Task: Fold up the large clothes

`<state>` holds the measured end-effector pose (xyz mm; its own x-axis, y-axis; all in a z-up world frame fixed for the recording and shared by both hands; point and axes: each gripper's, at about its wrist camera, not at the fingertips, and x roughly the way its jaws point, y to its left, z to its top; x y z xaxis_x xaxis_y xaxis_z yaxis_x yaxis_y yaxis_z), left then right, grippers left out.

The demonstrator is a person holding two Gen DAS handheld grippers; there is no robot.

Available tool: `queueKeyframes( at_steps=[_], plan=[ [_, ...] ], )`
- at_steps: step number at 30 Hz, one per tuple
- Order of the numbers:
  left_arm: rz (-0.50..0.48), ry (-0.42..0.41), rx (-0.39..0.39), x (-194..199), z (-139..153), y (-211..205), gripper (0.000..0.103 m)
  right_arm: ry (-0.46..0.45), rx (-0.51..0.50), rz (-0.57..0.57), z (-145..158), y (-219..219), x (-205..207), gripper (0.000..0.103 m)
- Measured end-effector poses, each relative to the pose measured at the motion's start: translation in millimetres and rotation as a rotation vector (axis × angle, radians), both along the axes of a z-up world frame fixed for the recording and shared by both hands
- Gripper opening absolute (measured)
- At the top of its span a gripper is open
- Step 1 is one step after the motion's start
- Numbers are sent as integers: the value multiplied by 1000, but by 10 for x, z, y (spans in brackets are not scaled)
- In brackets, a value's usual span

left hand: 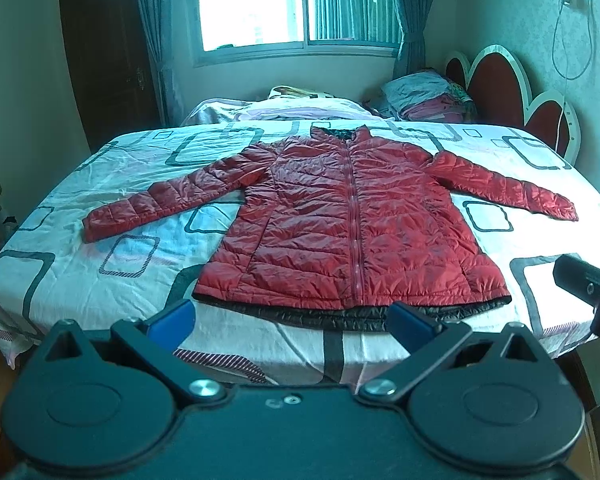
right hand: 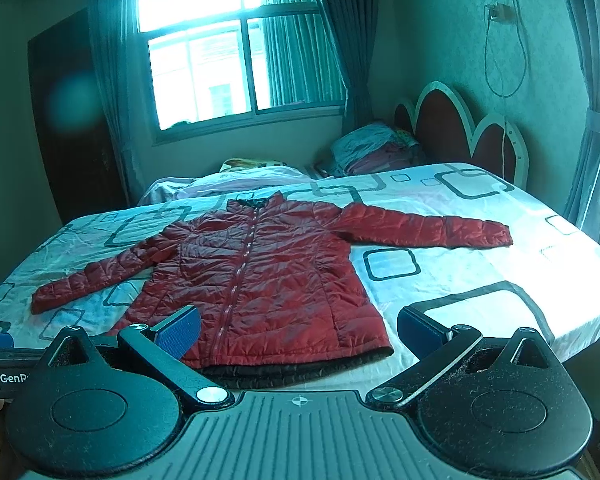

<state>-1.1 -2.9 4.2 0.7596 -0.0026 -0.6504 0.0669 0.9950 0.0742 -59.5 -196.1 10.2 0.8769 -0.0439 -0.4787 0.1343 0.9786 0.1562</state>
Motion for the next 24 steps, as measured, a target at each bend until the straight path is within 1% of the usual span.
queueKeyframes(
  at_steps=[9, 24],
  plan=[
    [-1, -4, 1, 3, 17, -9, 102, -4, 3, -6, 6, -61, -7, 103],
    [0, -5, 3, 16, 18, -28, 102, -4, 1, -13, 6, -40, 17, 103]
  ],
)
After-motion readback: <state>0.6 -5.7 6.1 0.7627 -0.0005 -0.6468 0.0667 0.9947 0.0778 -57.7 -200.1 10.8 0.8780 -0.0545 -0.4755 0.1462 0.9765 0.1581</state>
